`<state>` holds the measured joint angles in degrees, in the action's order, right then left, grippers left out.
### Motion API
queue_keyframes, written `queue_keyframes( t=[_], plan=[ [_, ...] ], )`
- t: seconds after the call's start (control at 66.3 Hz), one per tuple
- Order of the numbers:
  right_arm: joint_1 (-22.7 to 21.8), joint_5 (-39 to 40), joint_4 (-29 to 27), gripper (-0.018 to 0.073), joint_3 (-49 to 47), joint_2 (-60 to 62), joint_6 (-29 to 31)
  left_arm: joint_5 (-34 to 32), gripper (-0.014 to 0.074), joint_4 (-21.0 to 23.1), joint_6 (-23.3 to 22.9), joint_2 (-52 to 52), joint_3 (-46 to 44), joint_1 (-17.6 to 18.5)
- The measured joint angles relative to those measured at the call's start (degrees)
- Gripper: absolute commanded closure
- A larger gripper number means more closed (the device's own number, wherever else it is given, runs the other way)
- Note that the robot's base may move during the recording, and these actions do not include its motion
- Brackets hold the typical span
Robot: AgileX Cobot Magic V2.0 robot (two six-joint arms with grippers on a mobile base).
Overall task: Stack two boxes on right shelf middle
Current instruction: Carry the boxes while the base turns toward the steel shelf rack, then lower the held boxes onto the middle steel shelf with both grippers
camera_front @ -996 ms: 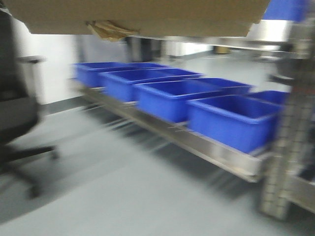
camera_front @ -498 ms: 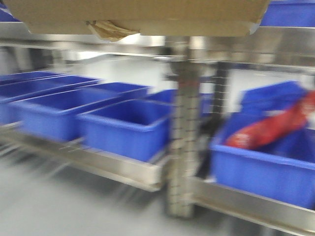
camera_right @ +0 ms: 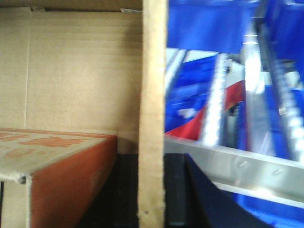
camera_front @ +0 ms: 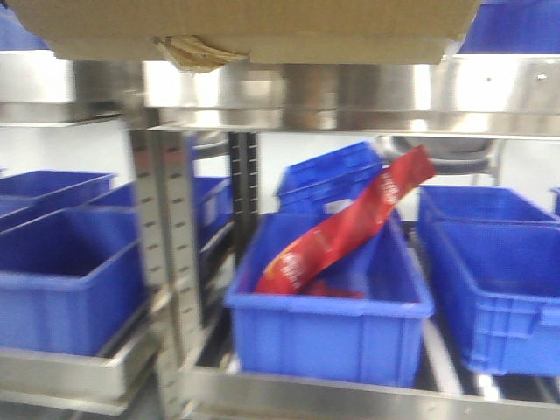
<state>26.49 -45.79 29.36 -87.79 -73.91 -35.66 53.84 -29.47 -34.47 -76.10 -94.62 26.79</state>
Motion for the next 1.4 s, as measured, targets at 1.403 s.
queue_keyframes(
  t=[1.403],
  plan=[
    [0.0, 0.0, 0.1, 0.0715, 0.0, 0.0, 0.0, -0.1, 0.0708, 0.0, 0.0, 0.0, 0.0, 0.0]
  ],
)
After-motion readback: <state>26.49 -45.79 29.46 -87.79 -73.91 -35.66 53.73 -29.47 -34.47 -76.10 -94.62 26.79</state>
